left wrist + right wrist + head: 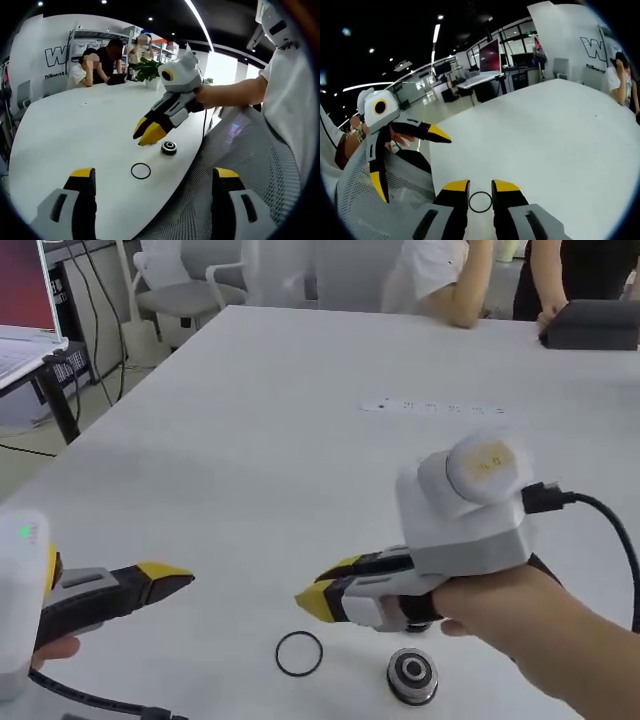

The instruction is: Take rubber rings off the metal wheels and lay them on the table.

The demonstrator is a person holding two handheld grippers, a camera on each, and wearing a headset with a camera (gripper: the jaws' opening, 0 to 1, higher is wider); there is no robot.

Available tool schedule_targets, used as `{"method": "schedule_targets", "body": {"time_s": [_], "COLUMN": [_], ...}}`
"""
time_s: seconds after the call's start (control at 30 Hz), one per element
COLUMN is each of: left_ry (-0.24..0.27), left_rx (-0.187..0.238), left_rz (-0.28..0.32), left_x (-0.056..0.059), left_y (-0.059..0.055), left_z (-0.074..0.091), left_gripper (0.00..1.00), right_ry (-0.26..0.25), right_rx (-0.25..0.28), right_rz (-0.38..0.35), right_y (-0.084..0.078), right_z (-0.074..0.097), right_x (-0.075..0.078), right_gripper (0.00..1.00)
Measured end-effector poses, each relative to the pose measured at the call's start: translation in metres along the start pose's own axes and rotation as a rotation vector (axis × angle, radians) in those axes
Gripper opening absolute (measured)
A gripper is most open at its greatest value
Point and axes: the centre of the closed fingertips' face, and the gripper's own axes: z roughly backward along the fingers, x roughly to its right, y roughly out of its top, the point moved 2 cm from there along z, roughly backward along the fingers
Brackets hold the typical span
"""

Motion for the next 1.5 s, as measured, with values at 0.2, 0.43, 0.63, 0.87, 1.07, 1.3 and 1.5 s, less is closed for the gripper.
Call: {"method": "schedule_targets", "body": {"time_s": [0.2,0.43,0.63,0.87,1.07,1.3,1.5], "left_ry": [-0.007,-0.011,-0.016,-0.023,-0.030,-0.039,-0.040], "left_rx": [0.001,0.005,0.008,0.006,-0.005,-0.017,-0.027], "left_rz": [-0.002,-0.002,-0.001,-0.003,-0.007,-0.010,-0.017], "left_x": [0.001,0.001,0.003,0.005,0.006,0.007,0.006], "left_y": [0.000,0.001,0.002,0.002,0.002,0.000,-0.001], "left_z": [-0.001,0.000,0.000,0.000,-0.001,-0.003,-0.002], "left_gripper": [0.95,0.95,0.96,0.96,0.96,0.96,0.97], "right_ry": [0.021,0.032,0.033,0.044,0.034,-0.003,-0.004], "right_rx": [0.044,0.070,0.107,0.140,0.193,0.257,0.264], "right_rz": [0.012,0.044,0.067,0.106,0.113,0.115,0.141], "right_y": [0.015,0.024,0.035,0.045,0.052,0.055,0.048], "right_z": [0.014,0.030,0.049,0.070,0.091,0.118,0.136], "right_x": [-0.010,-0.018,-0.025,-0.028,-0.019,0.000,0.007], "right_gripper": [0.17,0.16,0.18,0.21,0.24,0.28,0.29]}}
